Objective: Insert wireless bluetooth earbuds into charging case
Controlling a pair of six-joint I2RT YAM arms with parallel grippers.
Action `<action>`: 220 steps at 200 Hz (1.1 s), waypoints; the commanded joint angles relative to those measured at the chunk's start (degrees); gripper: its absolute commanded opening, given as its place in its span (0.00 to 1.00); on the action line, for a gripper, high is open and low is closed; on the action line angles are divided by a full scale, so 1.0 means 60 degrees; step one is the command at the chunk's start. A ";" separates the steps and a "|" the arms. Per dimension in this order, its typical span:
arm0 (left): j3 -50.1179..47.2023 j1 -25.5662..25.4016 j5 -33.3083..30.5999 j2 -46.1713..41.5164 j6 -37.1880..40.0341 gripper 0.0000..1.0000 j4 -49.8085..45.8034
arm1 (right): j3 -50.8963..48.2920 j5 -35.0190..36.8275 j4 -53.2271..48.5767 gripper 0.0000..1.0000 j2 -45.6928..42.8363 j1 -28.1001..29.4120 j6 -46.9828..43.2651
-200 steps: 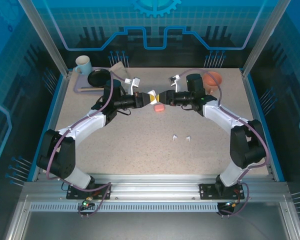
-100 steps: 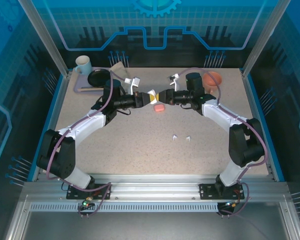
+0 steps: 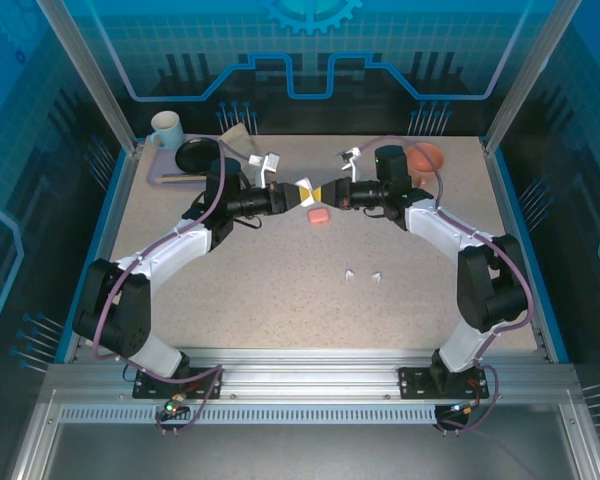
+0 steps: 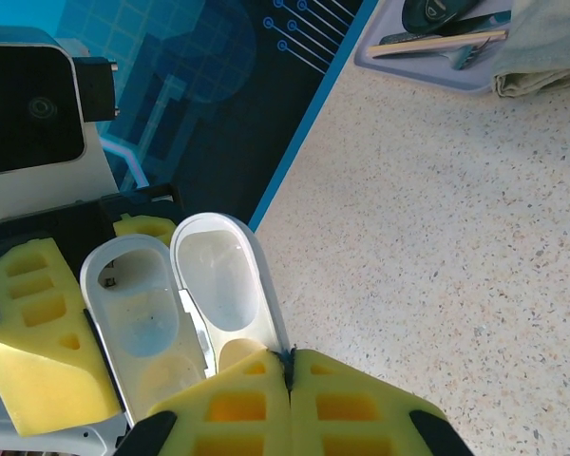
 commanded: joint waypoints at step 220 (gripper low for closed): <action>0.6418 0.0833 0.1835 0.2533 0.7166 0.96 -1.1762 | 0.4026 0.3780 -0.7735 0.00 0.0245 0.0346 -0.8870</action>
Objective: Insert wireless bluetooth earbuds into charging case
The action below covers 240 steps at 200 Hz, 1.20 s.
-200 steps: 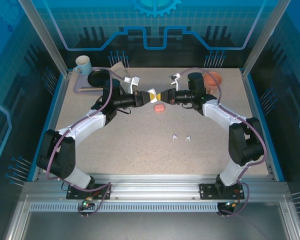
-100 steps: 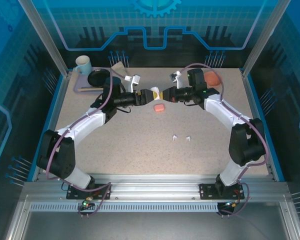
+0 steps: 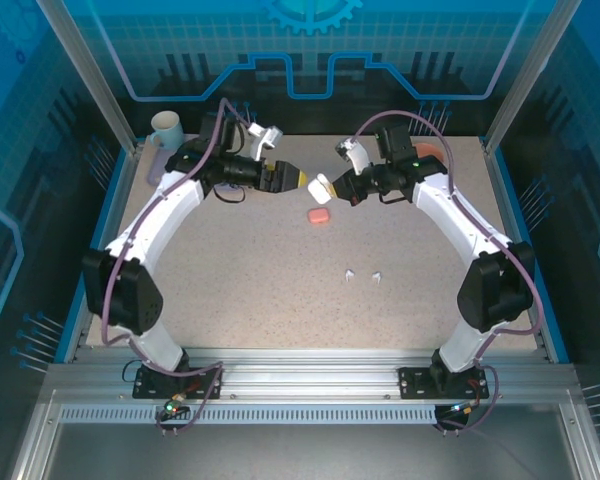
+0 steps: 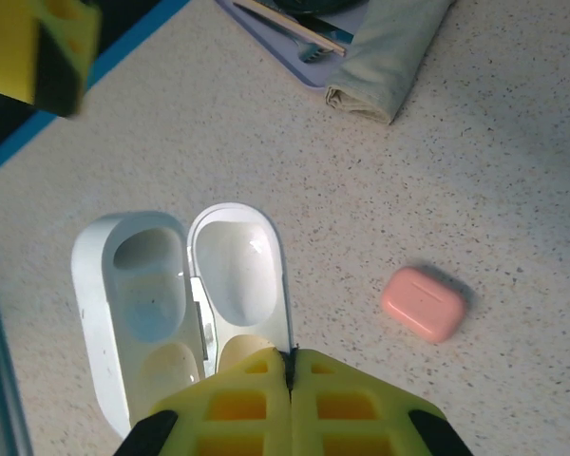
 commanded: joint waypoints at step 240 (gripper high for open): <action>0.1722 -0.0041 0.1970 0.2420 0.3821 0.49 -0.5304 | 0.2011 -0.0410 -0.2190 0.00 0.1631 0.1304 -0.2433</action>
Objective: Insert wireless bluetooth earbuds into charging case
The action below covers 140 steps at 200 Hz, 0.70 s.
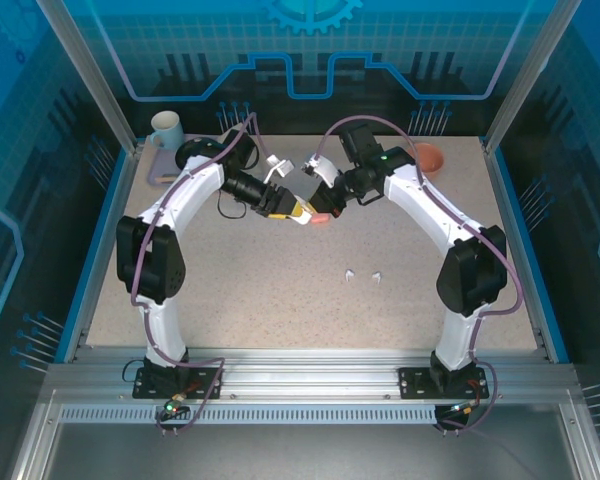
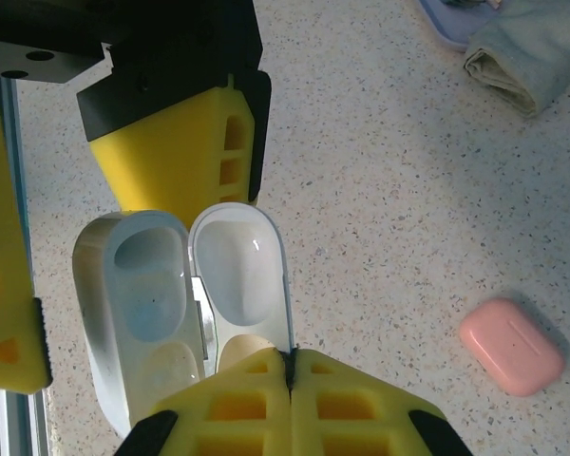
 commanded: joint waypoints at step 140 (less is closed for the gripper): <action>0.0088 -0.0055 0.0893 0.0268 0.0421 0.00 -0.0163 | 0.0580 0.0447 -0.0225 0.03 -0.0073 0.0118 0.0350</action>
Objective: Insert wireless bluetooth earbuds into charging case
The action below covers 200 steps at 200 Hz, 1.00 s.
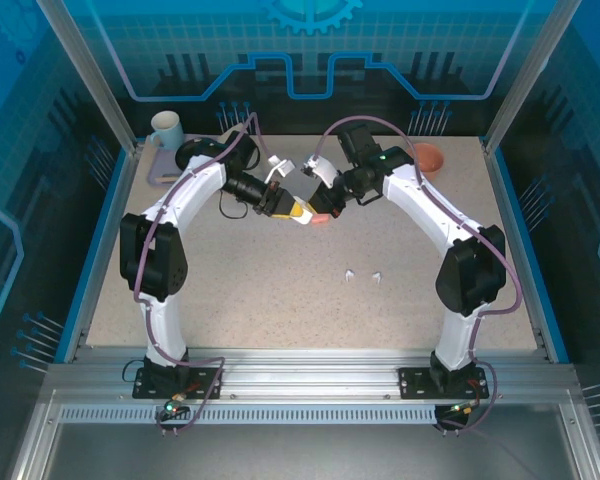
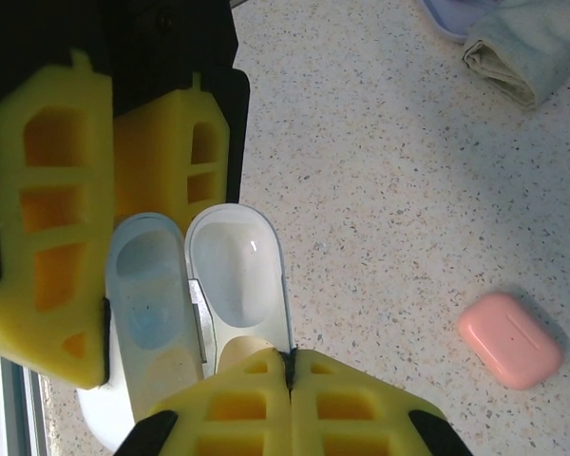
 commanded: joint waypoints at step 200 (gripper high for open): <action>-0.6832 -0.2179 -0.7615 -0.6299 -0.4148 0.00 1.3110 | -0.5504 0.5045 0.0424 0.55 -0.4649 -0.0687 0.9935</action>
